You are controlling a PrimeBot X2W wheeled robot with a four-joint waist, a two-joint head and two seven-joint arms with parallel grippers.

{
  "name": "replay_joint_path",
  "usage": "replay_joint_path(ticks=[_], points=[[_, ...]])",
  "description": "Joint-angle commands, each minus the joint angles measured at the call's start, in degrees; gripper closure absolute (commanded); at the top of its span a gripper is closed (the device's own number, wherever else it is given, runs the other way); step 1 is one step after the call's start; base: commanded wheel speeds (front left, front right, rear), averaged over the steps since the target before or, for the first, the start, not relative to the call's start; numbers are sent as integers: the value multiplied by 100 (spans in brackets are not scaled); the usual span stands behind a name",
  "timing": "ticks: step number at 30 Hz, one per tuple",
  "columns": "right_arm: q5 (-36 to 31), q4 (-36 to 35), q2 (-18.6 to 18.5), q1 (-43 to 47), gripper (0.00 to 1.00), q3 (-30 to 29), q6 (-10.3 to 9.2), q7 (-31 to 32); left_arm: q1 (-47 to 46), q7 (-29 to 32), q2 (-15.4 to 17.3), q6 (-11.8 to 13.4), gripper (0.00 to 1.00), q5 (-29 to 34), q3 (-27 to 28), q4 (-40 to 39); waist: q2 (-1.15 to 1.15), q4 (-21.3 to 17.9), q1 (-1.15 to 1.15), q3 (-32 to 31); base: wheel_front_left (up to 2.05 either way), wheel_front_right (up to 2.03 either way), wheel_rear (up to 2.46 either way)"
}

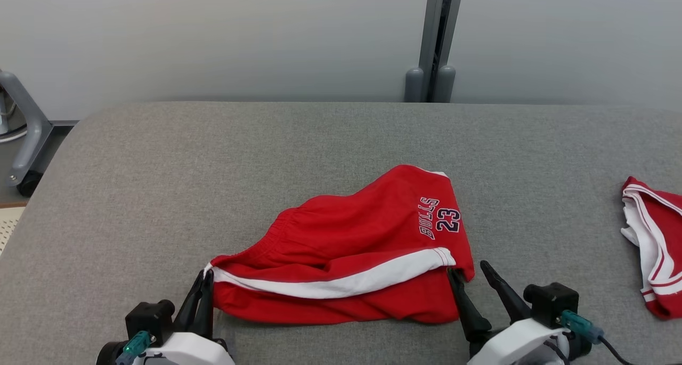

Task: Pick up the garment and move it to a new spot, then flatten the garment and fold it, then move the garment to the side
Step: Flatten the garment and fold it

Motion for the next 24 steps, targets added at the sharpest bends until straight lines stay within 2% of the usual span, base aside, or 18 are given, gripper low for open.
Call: replay_joint_path(ticks=[1,13,24], points=[[133,95,-32,-202,0,122,0,1,-67,-5,14,-37,100,64,40,-21,0,35,0,81,0,0,0],[811,870,-41,-880,0,545,0,1,-203,-5,0,-15,100,-35,-101,-13,0,187,0,354,0,0,0],[1329,1128,-142,-1139,0,1015,0,1,-263,-6,0,59,100,-113,-207,-40,0,243,0,433,0,0,0]])
